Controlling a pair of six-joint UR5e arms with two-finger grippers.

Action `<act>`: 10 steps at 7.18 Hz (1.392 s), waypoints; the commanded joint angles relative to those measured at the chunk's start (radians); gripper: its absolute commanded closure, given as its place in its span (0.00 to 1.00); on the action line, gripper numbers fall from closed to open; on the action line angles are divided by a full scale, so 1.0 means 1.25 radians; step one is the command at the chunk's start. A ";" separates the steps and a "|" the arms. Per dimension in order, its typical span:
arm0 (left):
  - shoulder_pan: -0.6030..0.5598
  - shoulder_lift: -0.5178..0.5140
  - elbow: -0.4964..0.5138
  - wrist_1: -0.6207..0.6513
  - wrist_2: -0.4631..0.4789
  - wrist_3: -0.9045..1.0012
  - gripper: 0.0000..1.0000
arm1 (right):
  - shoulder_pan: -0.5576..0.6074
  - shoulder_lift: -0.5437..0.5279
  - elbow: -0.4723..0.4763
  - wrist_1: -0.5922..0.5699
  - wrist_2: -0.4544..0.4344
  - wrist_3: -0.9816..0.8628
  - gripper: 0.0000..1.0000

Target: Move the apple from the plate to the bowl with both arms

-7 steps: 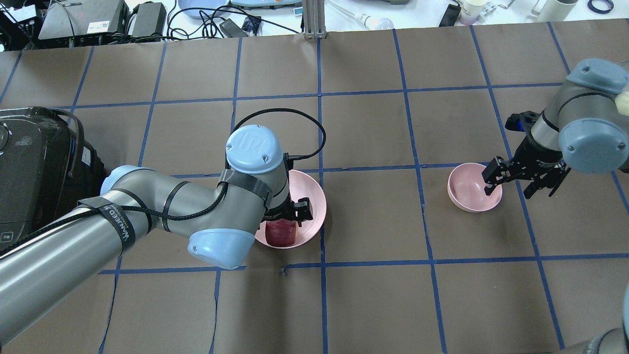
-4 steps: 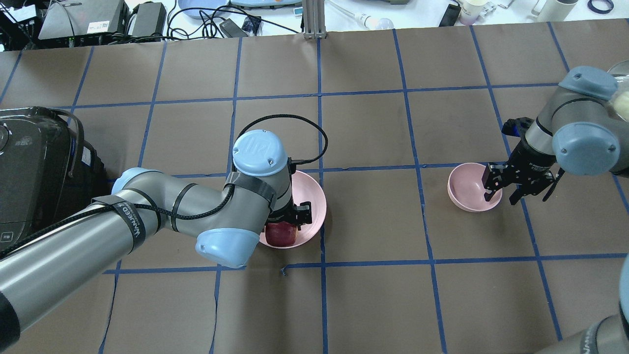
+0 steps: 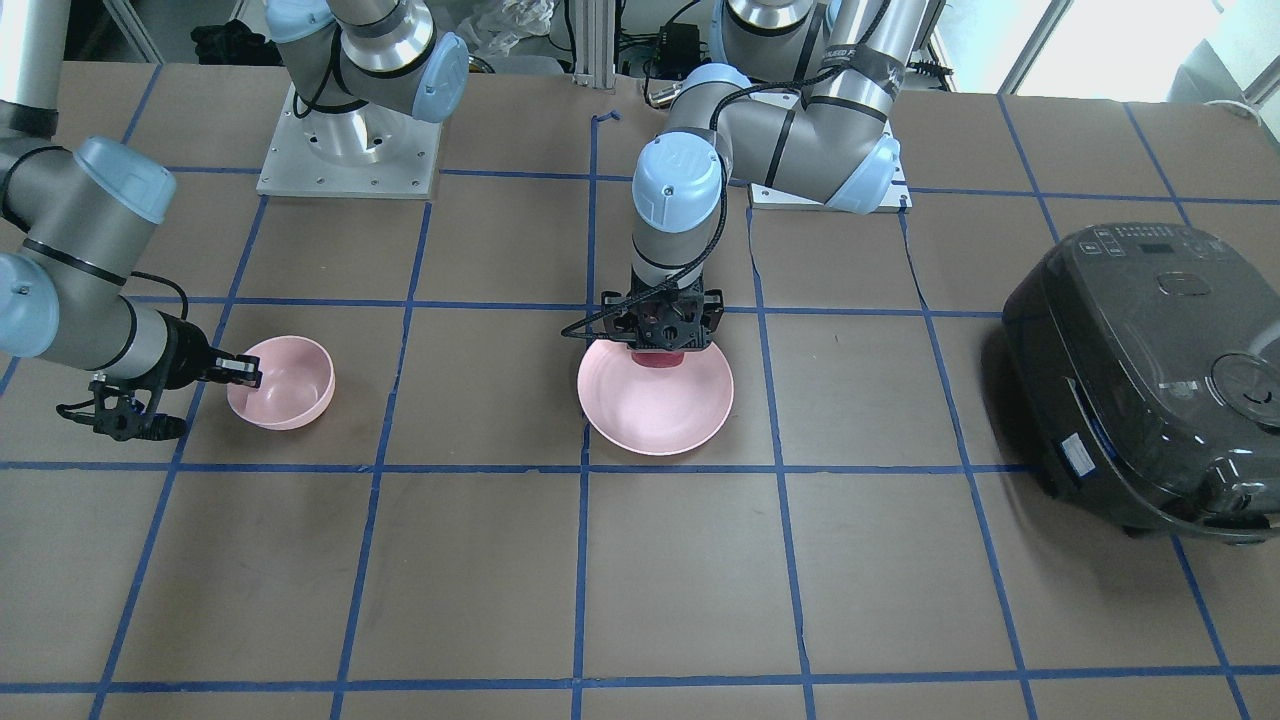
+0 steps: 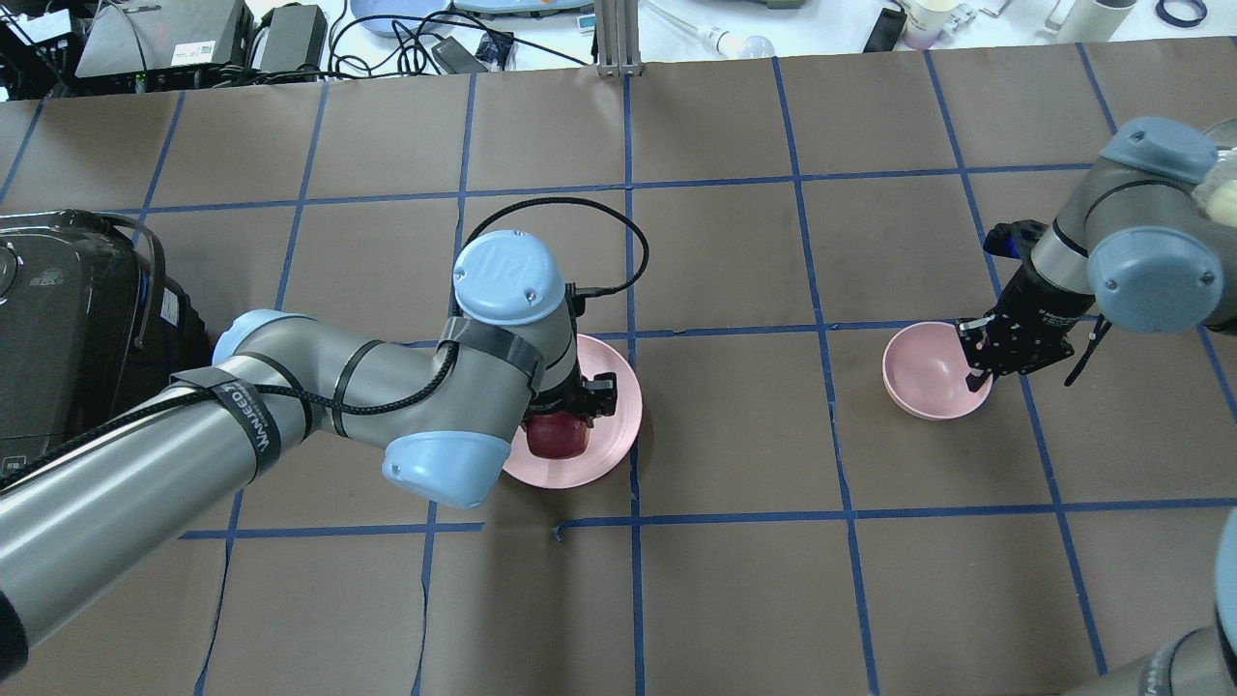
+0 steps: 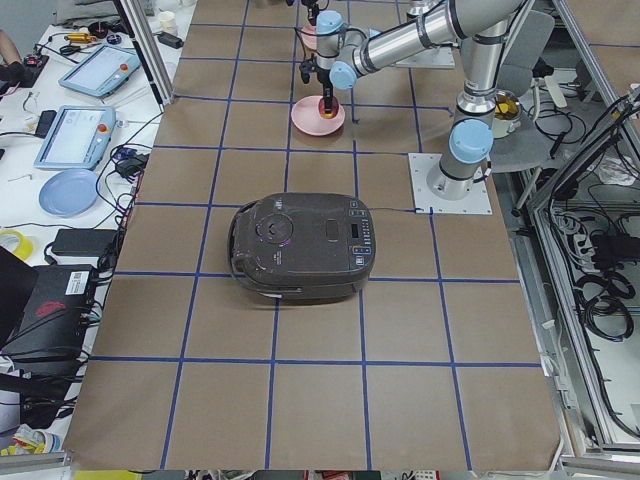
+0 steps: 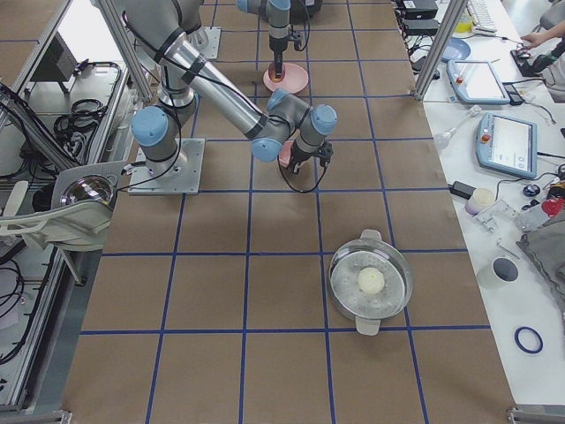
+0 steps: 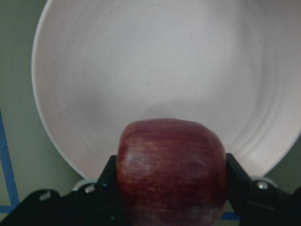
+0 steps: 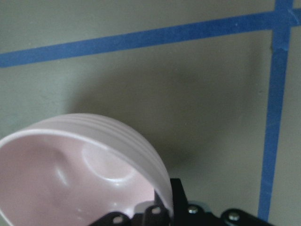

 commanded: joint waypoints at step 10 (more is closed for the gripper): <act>0.056 -0.006 0.232 -0.238 -0.015 -0.051 1.00 | 0.275 0.030 0.010 -0.022 0.183 0.154 1.00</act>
